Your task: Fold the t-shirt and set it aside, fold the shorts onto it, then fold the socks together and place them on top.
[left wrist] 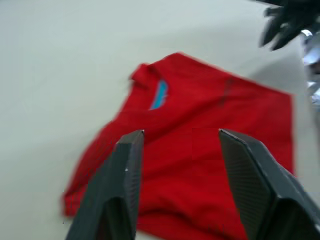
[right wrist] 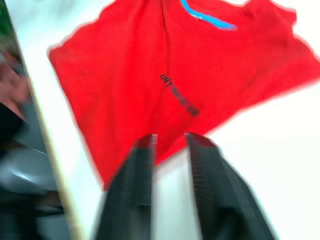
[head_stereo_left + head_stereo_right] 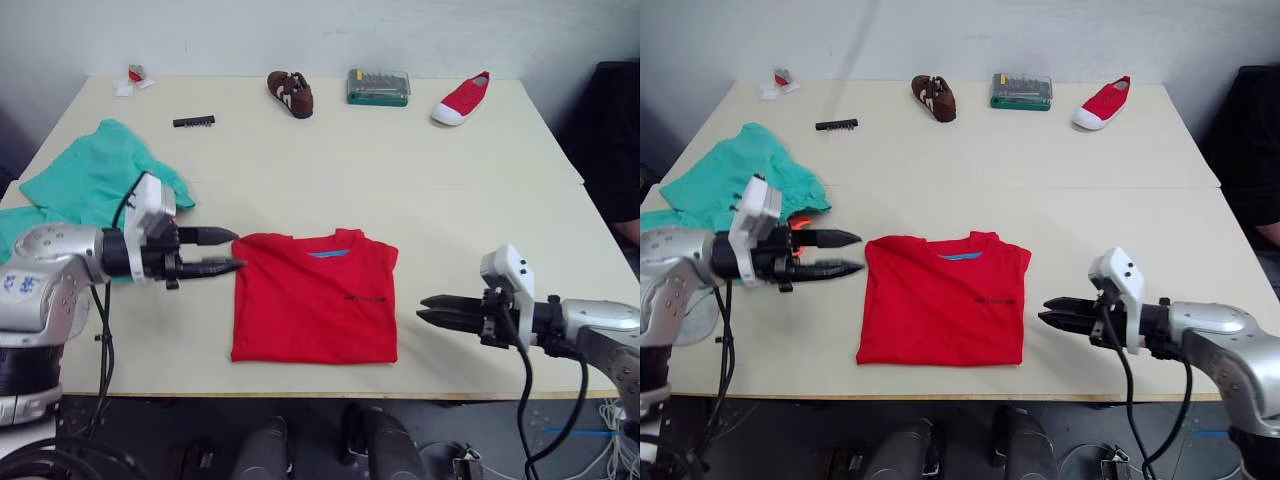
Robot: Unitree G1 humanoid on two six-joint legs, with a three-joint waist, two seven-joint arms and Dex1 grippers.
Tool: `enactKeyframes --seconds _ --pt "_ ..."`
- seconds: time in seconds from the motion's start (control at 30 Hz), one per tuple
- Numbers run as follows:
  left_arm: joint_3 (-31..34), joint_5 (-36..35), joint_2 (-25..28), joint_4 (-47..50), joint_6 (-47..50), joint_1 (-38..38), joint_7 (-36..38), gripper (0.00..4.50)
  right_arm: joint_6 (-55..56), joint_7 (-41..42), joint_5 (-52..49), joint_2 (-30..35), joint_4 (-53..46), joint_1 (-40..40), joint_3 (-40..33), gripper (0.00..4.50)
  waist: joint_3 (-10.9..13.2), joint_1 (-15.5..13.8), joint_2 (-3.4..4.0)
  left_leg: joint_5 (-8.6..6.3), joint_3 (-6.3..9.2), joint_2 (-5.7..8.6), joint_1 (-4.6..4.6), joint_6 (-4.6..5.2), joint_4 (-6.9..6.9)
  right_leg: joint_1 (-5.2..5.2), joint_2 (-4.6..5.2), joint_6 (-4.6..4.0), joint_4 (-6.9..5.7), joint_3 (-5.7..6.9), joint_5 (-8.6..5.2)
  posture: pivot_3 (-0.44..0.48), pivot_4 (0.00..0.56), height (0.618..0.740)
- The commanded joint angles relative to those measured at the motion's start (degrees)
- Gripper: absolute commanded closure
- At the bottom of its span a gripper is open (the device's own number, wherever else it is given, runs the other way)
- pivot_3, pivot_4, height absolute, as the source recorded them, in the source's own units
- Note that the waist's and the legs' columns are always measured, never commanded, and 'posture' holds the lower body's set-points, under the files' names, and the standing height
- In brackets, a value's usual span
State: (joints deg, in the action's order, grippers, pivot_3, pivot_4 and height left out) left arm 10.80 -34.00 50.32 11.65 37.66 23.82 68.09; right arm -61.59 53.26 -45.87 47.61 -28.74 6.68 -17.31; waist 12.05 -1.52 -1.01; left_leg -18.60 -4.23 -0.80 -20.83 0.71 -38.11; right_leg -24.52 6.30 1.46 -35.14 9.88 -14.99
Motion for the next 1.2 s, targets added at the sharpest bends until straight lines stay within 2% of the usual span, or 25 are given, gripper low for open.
enactKeyframes --seconds 0.03,0.1,0.23,0.37,0.5,0.73,0.87,0.93,0.97,1.0,1.07,1.2 --pt "2.64 -3.67 -0.04 7.53 -0.03 -2.62 -0.95 0.66 -7.75 -2.67 -7.20 -0.10 1.93 0.42 -3.33 2.21 0.00 -0.02 0.00 0.00 0.00 0.00 0.00 0.00 0.00 0.00 0.00 0.00 -0.01 0.00 0.00 0.000 0.150 0.740" --pt "2.91 -5.79 -1.22 9.21 0.96 -3.15 -2.45 0.07 -9.89 -4.87 -7.59 -0.89 5.04 1.74 -2.40 1.54 0.00 -0.04 0.00 0.00 0.00 0.00 0.02 0.01 0.00 0.02 0.00 0.03 -0.02 0.00 0.02 0.000 0.150 0.740" --pt "2.69 -9.02 -0.60 10.95 3.35 -4.00 -2.30 0.00 -11.58 -7.88 -5.99 -2.29 10.54 5.64 2.06 0.07 0.01 0.22 0.01 0.05 -0.03 0.01 -0.04 0.10 -0.02 -0.01 -0.01 0.01 -0.02 -0.02 0.22 0.000 0.150 0.740" --pt "2.26 -9.19 -0.55 12.27 3.07 -4.58 -2.96 0.00 -9.12 -7.25 -2.50 -3.21 13.23 8.09 9.91 0.03 0.01 0.03 0.01 0.13 -0.01 -0.02 -0.07 0.08 -0.01 -0.07 -0.09 -0.03 -0.07 -0.02 0.26 0.000 0.150 0.740" --pt "1.24 -8.03 -0.85 13.52 1.57 -5.44 -3.67 0.00 -8.83 -6.99 -1.38 -6.90 15.93 11.87 15.80 0.03 -0.02 0.37 -0.08 0.19 -0.02 -0.02 -0.06 -0.02 -0.01 -0.06 -0.11 -0.02 -0.09 -0.05 0.28 0.000 0.150 0.740" --pt "-0.62 -7.26 -1.23 14.04 -0.35 -5.81 -4.67 0.00 -10.76 -9.61 -0.06 -17.31 23.41 20.28 20.13 0.03 -0.02 0.70 -0.10 0.32 -0.16 -0.12 0.14 -0.25 0.01 -0.06 -0.25 -0.08 -0.21 -0.26 0.34 0.000 0.150 0.740" --pt "-1.74 -6.43 -1.33 13.05 -1.61 -4.81 -4.58 0.00 -9.76 -12.28 2.07 -24.66 30.89 25.12 21.04 0.03 -0.03 1.22 -0.11 0.30 -0.22 -0.23 0.21 -0.24 0.01 -0.04 -0.43 -0.17 -0.20 -0.45 0.39 0.000 0.150 0.740" --pt "-2.00 -6.36 -1.30 12.78 -1.86 -4.53 -4.61 0.00 -8.99 -12.94 3.37 -25.75 32.66 25.88 20.84 0.42 -0.03 1.47 -0.10 0.31 -0.26 -0.25 0.23 -0.22 0.01 -0.05 -0.47 -0.25 -0.23 -0.50 0.44 0.000 0.150 0.740" --pt "-2.17 -6.16 -1.24 12.54 -2.10 -4.37 -4.52 0.00 -8.88 -13.17 3.68 -26.03 33.00 26.15 20.64 0.44 -0.03 1.51 -0.10 0.31 -0.27 -0.26 0.23 -0.22 0.02 -0.05 -0.48 -0.25 -0.25 -0.51 0.44 0.000 0.150 0.740" --pt "-2.43 -5.85 -1.20 12.23 -2.47 -4.12 -4.45 0.00 -8.76 -13.42 3.94 -26.27 33.19 26.38 20.43 0.94 -0.03 1.53 -0.10 0.31 -0.26 -0.29 0.24 -0.22 0.01 -0.06 -0.51 -0.25 -0.26 -0.51 0.44 0.000 0.150 0.740" --pt "-2.93 -5.39 -1.30 11.69 -2.94 -3.57 -4.44 0.00 -9.06 -13.73 3.73 -26.36 32.88 26.50 19.95 1.29 -0.03 1.52 -0.10 0.30 -0.27 -0.31 0.25 -0.21 0.01 -0.06 -0.53 -0.26 -0.27 -0.53 0.44 0.000 0.150 0.740" --pt "-4.07 -4.77 -1.88 11.04 -3.62 -2.59 -4.55 0.00 -9.05 -13.02 3.98 -24.63 30.05 25.12 20.57 2.71 -0.02 1.47 -0.08 0.28 -0.28 -0.31 0.23 -0.20 0.03 -0.09 -0.53 -0.27 -0.23 -0.54 0.44 0.000 0.150 0.740"
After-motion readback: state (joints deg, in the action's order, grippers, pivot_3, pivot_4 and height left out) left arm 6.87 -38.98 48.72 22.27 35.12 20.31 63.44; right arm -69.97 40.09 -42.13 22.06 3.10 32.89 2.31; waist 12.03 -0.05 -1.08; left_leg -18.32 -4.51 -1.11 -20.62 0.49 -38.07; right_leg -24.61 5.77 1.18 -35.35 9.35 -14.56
